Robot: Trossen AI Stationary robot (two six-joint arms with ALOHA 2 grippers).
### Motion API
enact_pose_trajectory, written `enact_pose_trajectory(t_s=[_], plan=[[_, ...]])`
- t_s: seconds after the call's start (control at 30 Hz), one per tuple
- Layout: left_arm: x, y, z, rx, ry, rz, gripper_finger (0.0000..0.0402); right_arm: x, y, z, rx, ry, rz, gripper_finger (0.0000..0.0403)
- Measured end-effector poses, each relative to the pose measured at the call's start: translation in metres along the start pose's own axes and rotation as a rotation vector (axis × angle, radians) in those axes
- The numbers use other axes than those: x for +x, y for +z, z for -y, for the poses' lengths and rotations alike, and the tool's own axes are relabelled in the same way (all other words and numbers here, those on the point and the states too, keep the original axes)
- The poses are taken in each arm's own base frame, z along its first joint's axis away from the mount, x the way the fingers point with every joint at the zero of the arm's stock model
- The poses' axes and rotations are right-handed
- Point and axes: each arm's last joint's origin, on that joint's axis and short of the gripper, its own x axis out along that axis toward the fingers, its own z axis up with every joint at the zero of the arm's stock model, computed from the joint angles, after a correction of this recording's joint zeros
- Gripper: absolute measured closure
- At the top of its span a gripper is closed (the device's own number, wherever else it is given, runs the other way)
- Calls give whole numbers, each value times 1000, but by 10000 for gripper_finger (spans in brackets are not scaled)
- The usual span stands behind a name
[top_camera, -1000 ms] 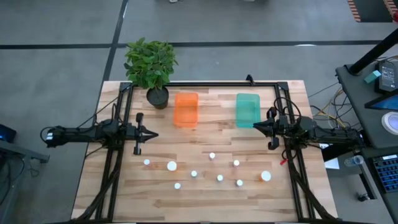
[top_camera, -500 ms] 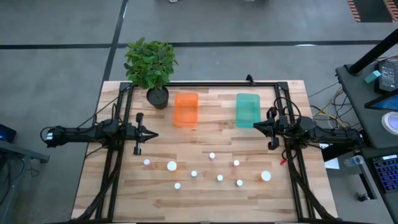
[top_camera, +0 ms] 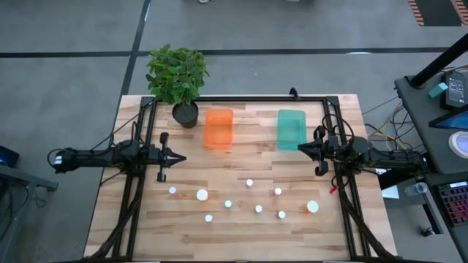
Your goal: Pick and place medicine bottles into bin by pill shape (circle, oval)
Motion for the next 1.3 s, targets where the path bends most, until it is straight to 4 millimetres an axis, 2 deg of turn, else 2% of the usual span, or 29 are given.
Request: enact_pose_trajectory(t_s=[0.17,0.2,0.27,0.33,0.37,0.63,0.87,1.13,1.3], plan=[[0,7,-3,14,63,69,402,0,1,0,23,1,6,380],[0,11,-3,-47,63,105,402,0,1,0,113,11,8,380],[-1,17,-4,-286,51,177,402,0,1,-1,333,22,5,380],[-3,25,-6,-517,29,277,402,0,1,0,385,1,7,380],[-4,29,-6,-545,22,315,402,0,0,0,390,-8,6,380],[-9,43,-8,-441,14,473,402,1,0,0,356,-14,6,380],[-21,64,-10,-408,-38,732,402,1,2,0,358,-10,21,380],[-20,67,-11,-292,9,735,402,1,2,0,357,-11,20,380],[-22,75,-14,-215,98,781,402,0,11,0,320,3,113,380]])
